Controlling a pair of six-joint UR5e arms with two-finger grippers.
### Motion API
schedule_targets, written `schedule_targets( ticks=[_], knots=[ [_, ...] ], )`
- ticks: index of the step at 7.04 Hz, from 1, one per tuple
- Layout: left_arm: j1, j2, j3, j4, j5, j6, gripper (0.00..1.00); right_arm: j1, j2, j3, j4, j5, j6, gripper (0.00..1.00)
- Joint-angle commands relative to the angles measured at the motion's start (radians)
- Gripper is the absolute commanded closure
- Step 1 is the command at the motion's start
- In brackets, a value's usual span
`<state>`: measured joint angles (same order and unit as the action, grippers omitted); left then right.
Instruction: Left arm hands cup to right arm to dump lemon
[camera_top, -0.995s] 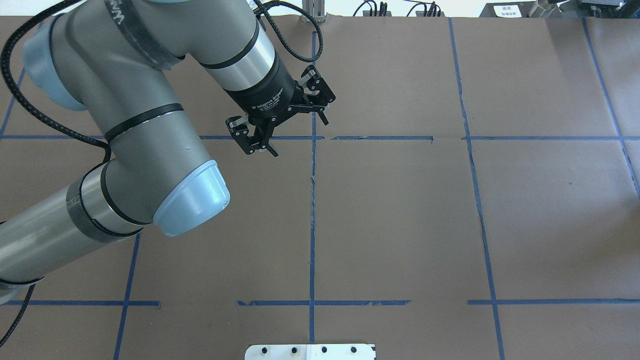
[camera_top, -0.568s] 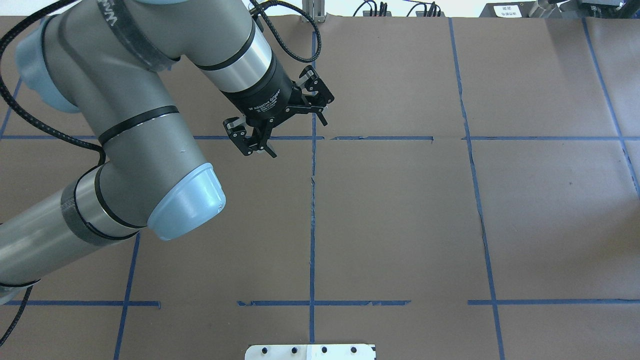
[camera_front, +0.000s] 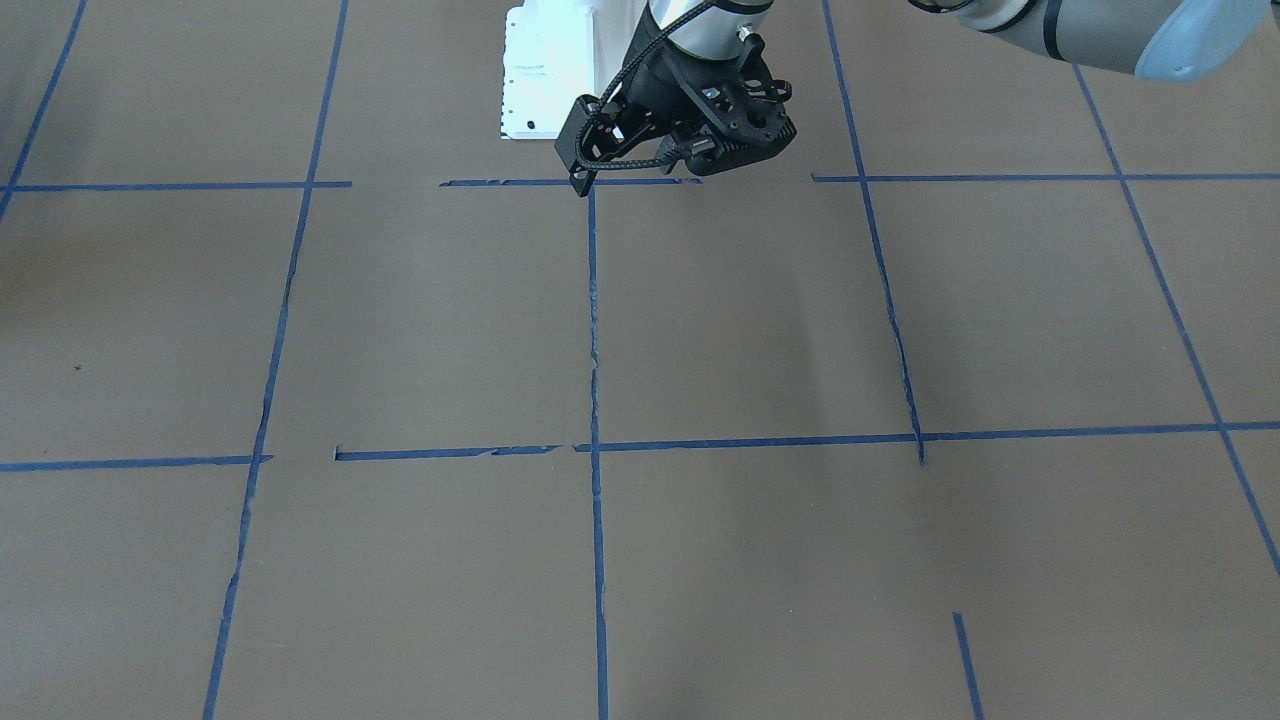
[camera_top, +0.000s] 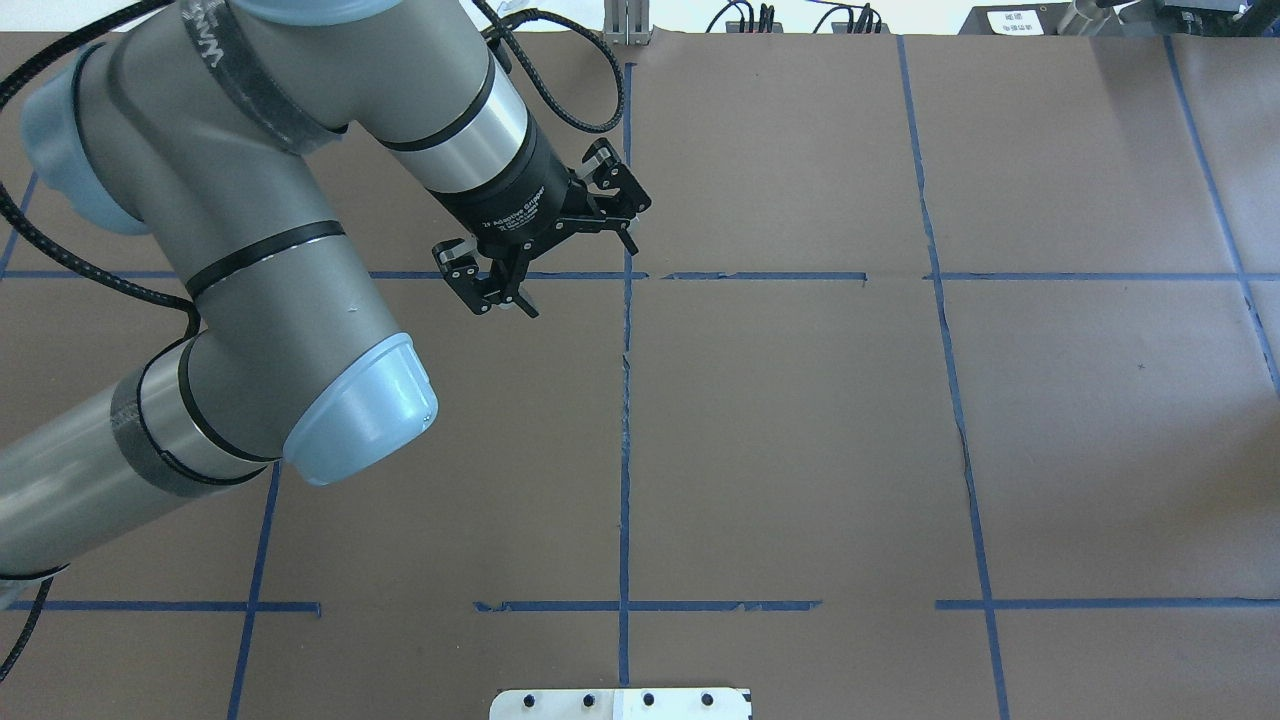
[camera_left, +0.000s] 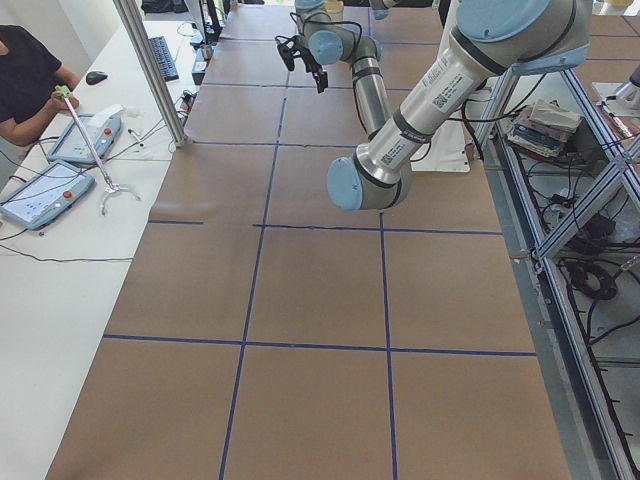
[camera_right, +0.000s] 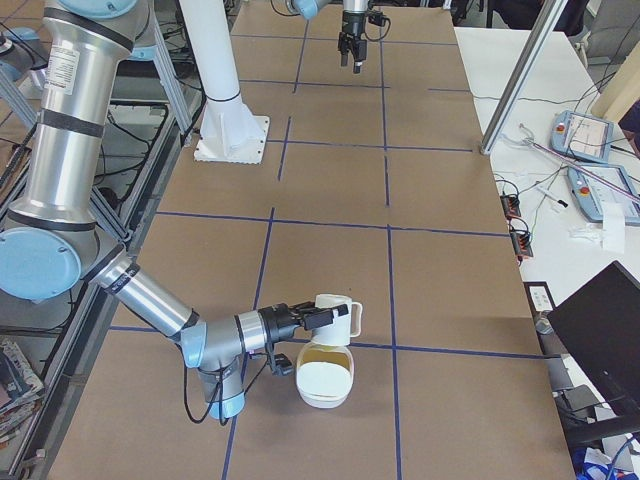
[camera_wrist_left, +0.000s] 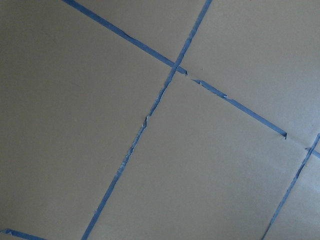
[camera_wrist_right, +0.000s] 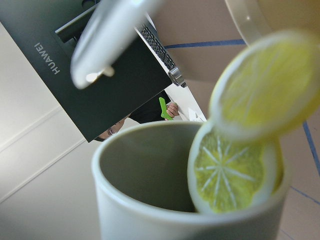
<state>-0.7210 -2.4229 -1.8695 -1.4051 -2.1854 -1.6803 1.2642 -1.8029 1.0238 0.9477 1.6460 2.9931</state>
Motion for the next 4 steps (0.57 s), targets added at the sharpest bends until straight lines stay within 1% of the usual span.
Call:
schedule_targets(
  ticks=[1,2,3,4],
  knots=[
    [-0.001,0.004,0.000,0.000,0.016,0.005,0.00,0.046,0.013,-0.007,0.017,0.020,0.256,0.88],
    [0.000,0.002,0.000,-0.002,0.016,0.007,0.00,0.075,0.011,-0.008,0.025,0.043,0.279,0.86],
    [0.000,0.004,0.001,-0.002,0.016,0.008,0.00,0.080,0.011,-0.002,0.026,0.061,0.274,0.86],
    [0.000,0.004,0.000,-0.002,0.016,0.008,0.00,0.078,0.016,0.037,0.014,0.083,0.235,0.84]
  ],
)
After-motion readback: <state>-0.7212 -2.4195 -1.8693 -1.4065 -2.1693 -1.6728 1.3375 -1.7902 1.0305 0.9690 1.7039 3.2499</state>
